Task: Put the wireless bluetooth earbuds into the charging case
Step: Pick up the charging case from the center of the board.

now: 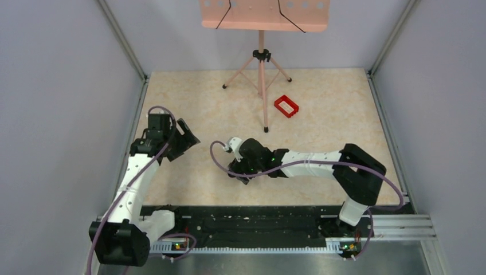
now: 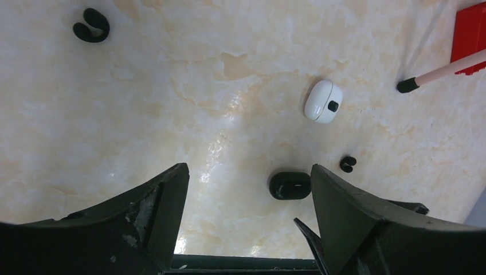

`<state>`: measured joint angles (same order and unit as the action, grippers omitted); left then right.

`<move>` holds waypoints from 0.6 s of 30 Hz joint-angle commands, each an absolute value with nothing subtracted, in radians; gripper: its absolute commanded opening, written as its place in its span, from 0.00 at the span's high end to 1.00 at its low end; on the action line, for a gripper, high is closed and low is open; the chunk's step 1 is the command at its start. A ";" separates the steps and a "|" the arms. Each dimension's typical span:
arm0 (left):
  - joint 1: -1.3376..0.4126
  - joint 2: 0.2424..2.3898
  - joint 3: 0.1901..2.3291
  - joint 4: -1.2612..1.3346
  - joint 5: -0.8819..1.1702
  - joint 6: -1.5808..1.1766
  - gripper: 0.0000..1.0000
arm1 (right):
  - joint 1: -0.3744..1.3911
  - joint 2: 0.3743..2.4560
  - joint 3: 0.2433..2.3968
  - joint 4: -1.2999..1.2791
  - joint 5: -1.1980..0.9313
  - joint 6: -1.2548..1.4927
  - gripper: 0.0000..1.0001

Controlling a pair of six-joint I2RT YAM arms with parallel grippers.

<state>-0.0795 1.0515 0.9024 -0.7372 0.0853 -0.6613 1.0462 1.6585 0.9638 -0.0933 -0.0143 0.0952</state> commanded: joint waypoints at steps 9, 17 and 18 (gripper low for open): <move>0.034 1.004 0.926 -0.768 0.154 -0.686 0.18 | 1.063 1.878 1.108 -0.021 0.056 -0.213 0.31; 0.036 1.046 0.898 -0.715 0.272 -0.694 0.18 | 1.062 1.894 1.112 0.025 0.004 -0.175 0.35; 0.036 1.053 0.897 -0.713 0.288 -0.690 0.19 | 1.063 1.899 1.124 0.010 0.003 -0.173 0.38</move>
<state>0.0315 1.0309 0.9058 -0.7574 0.2073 -0.6773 1.0519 1.8721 1.0809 -0.0051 0.0219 -0.1711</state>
